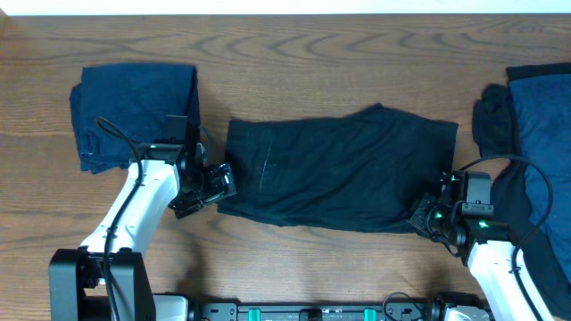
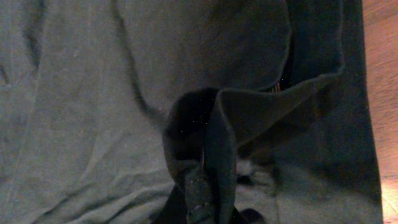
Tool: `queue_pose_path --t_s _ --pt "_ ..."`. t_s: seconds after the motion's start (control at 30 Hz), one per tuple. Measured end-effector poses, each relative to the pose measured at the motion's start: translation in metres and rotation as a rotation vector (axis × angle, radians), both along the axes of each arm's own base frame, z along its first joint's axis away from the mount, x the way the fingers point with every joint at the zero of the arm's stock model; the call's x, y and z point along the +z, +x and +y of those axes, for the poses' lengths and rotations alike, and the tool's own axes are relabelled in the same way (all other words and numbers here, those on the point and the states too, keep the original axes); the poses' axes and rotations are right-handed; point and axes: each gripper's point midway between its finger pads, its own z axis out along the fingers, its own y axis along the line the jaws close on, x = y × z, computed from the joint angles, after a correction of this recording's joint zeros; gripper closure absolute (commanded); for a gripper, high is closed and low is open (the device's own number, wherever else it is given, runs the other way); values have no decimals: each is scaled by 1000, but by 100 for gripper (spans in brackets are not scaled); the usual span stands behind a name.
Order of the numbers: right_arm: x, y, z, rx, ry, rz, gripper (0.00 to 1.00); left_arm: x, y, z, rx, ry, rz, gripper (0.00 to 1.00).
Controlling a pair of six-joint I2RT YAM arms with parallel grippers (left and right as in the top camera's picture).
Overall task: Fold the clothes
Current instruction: 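Reach the left gripper to the pants' lower left corner, then grasp the lower left corner of the black pants with the left gripper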
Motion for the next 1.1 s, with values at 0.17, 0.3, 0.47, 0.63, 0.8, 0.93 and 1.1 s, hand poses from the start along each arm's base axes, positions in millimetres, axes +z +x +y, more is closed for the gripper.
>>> queue_pose_path --t_s 0.17,0.3,0.47,0.63,0.8,0.93,1.1 --pt "0 0 0 0 0 0 99 -2 7 12 5 72 -31 7" --pt "0 0 0 0 0 0 99 -3 13 18 8 109 -53 9" --pt "0 0 0 0 0 0 99 -16 18 21 -4 130 -41 17" --pt "0 0 0 0 0 0 99 -28 17 20 -38 128 -10 24" --pt "0 1 0 0 0 -2 99 -27 16 12 -135 83 -23 24" --pt "0 1 0 0 0 -4 99 -26 14 4 -210 39 -37 24" --pt "0 1 0 0 0 -3 99 -22 7 -12 -311 -62 -44 28"
